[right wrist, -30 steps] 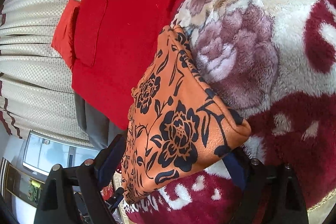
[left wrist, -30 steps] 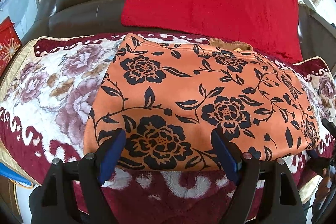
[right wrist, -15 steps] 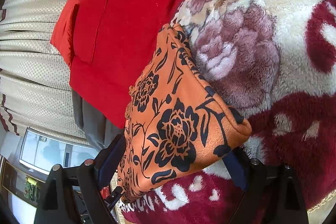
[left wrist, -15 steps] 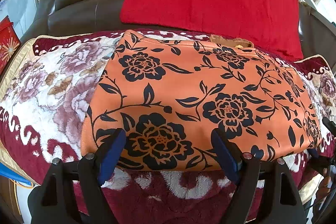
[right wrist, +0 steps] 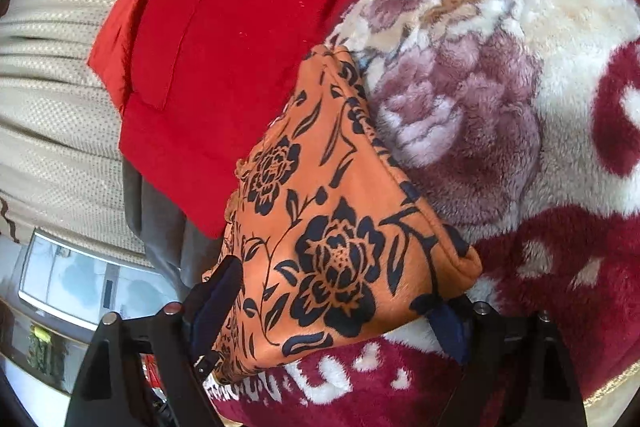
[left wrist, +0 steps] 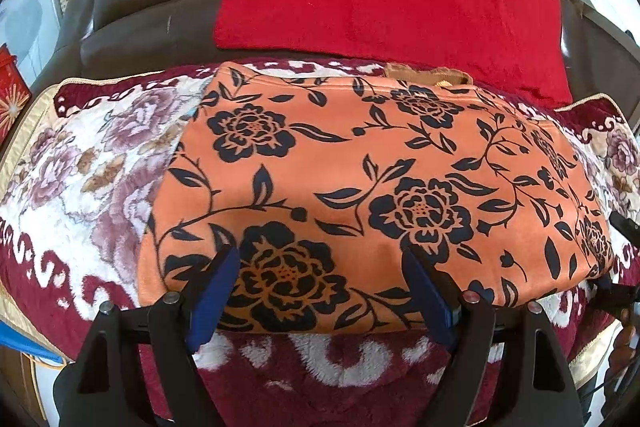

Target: Fold small clothes

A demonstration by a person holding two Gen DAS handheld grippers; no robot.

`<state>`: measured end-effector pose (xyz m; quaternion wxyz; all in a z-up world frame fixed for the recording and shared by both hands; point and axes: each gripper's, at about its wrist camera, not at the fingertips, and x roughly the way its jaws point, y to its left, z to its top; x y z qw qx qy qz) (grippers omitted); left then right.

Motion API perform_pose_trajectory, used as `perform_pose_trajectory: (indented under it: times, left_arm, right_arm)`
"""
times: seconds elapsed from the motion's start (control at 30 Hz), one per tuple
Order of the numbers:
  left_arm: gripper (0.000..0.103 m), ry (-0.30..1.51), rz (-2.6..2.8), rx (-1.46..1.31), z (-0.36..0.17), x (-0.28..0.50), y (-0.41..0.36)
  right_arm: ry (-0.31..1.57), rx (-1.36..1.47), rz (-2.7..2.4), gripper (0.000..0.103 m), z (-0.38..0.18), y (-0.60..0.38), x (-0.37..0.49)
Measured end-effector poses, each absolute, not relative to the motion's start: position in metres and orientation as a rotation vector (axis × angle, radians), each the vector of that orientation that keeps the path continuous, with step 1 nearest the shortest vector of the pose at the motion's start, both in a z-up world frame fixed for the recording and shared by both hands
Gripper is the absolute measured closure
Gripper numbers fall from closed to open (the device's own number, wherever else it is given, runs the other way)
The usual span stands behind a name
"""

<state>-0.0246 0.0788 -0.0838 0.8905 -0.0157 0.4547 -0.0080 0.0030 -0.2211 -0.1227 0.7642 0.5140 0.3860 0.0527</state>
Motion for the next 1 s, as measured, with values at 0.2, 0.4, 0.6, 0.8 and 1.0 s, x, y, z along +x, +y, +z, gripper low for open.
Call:
perform_pose_trajectory:
  times: [0.2, 0.4, 0.6, 0.8, 1.0]
  left_arm:
    - [0.02, 0.942, -0.04, 0.012, -0.083, -0.016, 0.059]
    - [0.02, 0.893, -0.041, 0.035, -0.072, -0.01, 0.044]
    - [0.02, 0.89, -0.08, 0.043, -0.073, 0.008, 0.02]
    - [0.017, 0.966, -0.111, 0.069, -0.108, 0.024, -0.003]
    - [0.013, 0.958, -0.113, 0.072, -0.111, 0.024, 0.001]
  right_arm:
    - [0.877, 0.971, 0.089, 0.092, -0.111, -0.218, 0.018]
    - [0.895, 0.843, 0.039, 0.092, -0.105, -0.212, 0.005]
    - [0.888, 0.918, 0.099, 0.063, -0.113, -0.231, -0.001]
    - [0.793, 0.85, 0.093, 0.02, -0.074, -0.262, 0.011]
    - [0.947, 0.78, 0.206, 0.02, -0.083, -0.271, 0.12]
